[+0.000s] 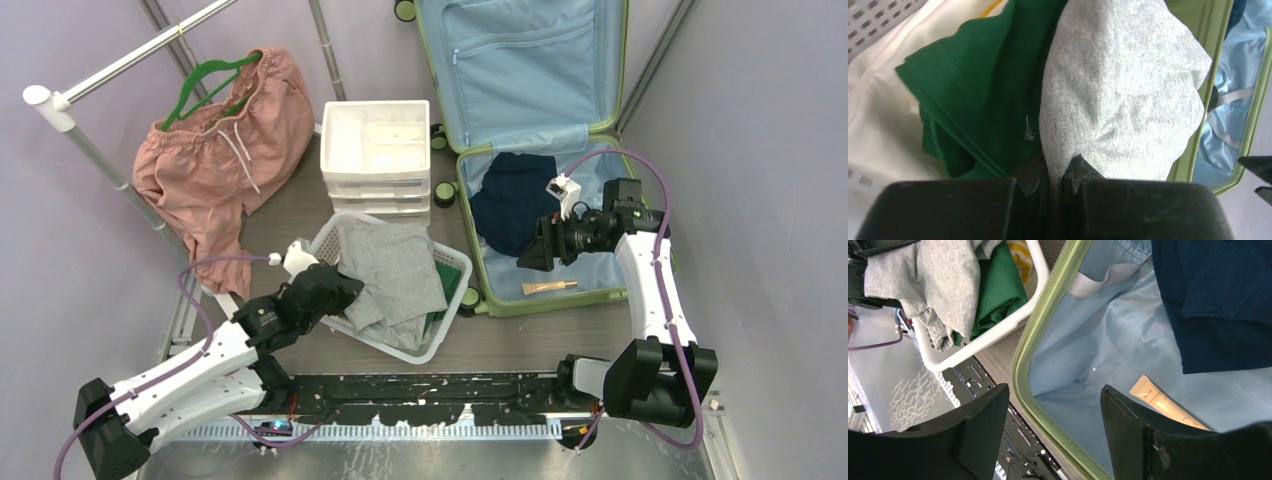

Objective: Open, take out, and arrange the luggage
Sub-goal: Place the clothes in the bin.

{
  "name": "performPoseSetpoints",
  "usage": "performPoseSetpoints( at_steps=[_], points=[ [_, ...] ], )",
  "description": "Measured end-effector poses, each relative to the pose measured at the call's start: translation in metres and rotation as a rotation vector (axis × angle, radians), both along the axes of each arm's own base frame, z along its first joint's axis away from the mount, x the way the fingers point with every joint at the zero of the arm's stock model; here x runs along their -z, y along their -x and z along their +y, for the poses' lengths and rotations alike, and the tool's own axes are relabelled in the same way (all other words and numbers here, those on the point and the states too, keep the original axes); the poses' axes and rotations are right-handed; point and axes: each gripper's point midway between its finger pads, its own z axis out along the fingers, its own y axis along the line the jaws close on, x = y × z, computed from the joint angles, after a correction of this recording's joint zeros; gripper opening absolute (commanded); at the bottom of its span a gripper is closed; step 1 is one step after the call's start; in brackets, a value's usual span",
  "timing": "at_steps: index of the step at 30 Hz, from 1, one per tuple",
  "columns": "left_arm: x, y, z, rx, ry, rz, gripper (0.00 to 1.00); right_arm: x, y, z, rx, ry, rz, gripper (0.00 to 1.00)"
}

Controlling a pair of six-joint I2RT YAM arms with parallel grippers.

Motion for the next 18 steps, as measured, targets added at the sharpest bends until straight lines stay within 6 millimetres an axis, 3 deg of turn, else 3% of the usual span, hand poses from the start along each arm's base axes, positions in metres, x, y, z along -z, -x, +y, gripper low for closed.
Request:
performPoseSetpoints(
  at_steps=[10, 13, 16, 18],
  points=[
    [-0.002, 0.004, 0.005, -0.233, 0.23, 0.134, 0.03, 0.004, -0.001, -0.001, 0.003, 0.005, 0.014, 0.73],
    [0.004, 0.005, 0.0, -0.269, 0.294, 0.18, 0.17, 0.006, -0.002, -0.003, 0.009, 0.018, 0.022, 0.73],
    [0.011, 0.006, -0.006, -0.285, 0.318, 0.227, 0.45, 0.008, -0.008, -0.008, 0.026, 0.039, 0.035, 0.73],
    [0.016, 0.009, -0.009, -0.294, 0.324, 0.269, 0.55, 0.01, -0.015, -0.012, 0.05, 0.058, 0.042, 0.73]
  ],
)
